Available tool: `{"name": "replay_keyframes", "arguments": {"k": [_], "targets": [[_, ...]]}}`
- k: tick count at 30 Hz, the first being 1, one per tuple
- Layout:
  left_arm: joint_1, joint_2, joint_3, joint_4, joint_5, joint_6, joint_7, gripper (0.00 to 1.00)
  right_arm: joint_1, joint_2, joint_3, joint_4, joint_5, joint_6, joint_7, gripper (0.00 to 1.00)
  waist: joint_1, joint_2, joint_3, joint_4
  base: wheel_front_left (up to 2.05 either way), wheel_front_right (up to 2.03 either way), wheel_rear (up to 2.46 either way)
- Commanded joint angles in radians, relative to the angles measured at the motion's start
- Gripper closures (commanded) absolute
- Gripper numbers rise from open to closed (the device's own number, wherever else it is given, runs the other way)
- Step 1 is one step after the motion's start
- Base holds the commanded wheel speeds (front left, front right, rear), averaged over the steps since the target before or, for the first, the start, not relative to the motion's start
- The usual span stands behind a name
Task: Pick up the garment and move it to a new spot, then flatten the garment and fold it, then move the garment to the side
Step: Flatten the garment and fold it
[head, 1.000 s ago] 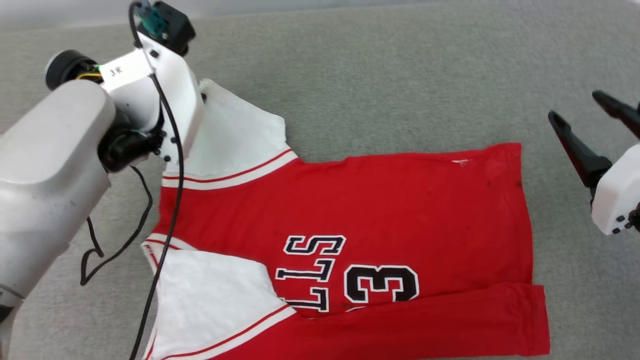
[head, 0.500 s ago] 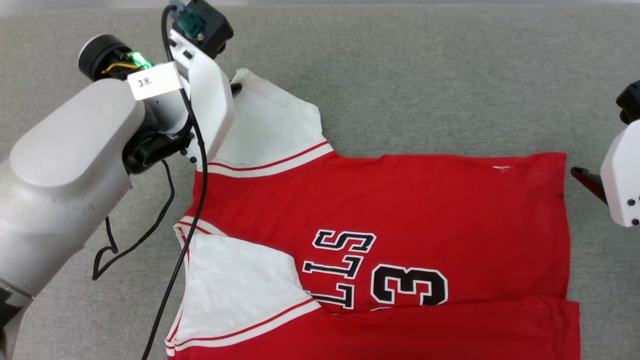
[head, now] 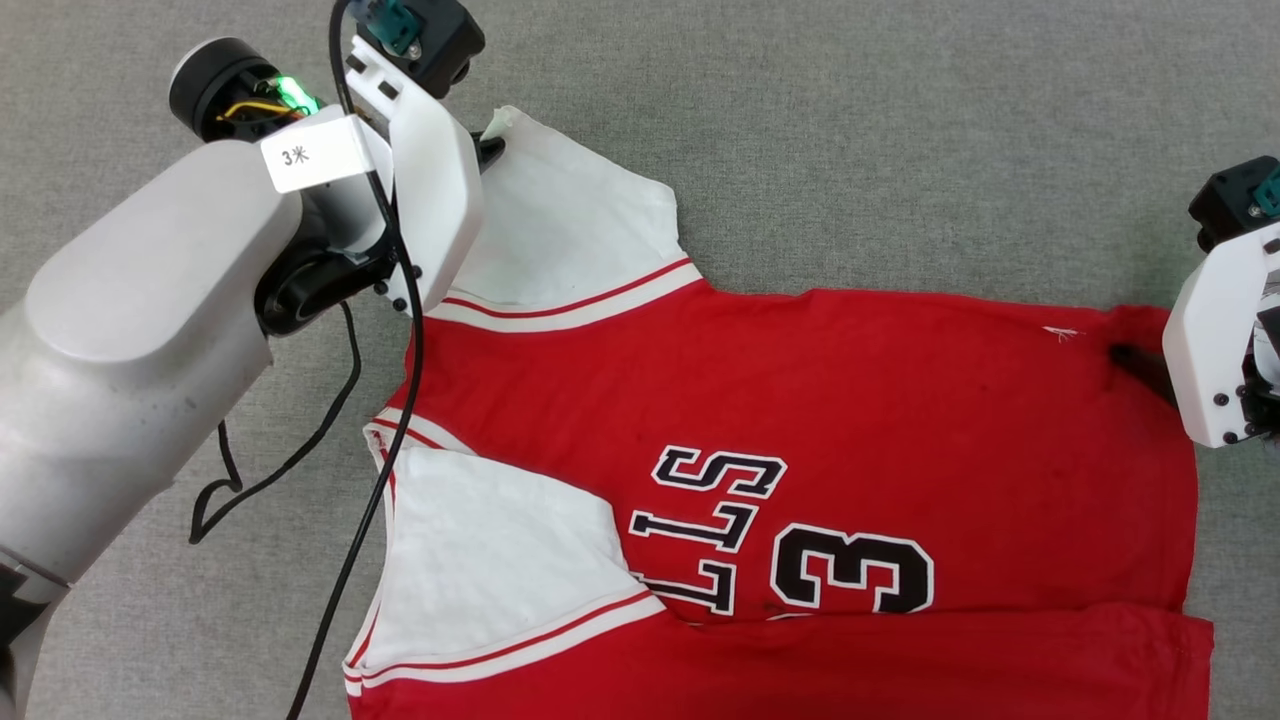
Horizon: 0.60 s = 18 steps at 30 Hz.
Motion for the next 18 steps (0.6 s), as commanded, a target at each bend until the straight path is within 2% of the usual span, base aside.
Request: {"name": "replay_keyframes", "arguments": {"k": [1,2,12,18], "targets": [[-0.002,0.001,-0.003,0.004,-0.006,0.0,-0.008,1.0,0.063,0.034,0.06,0.046,0.018,0.003,-0.018,0.44,0.0001,0.0,-0.001,-0.002,0.0,0.0,0.0],[0.001,0.005,-0.005,0.006,-0.009,0.0,-0.011,1.0,0.057,0.033,0.059,0.05,0.021,0.003,-0.039,0.99,0.0001,0.0,-0.005,-0.005,0.0,0.0,0.0],[0.052,0.032,-0.018,0.017,-0.036,0.0,-0.037,1.0,0.016,0.005,0.051,0.049,0.053,0.001,-0.28,1.0,0.0001,0.0,-0.098,-0.027,0.0,0.0,0.0],[0.121,0.068,-0.024,-0.008,-0.065,0.004,-0.048,1.0,0.071,-0.006,0.078,0.022,0.085,0.001,-0.403,1.0,0.0001,0.0,-0.185,-0.039,0.0,0.0,0.0]]}}
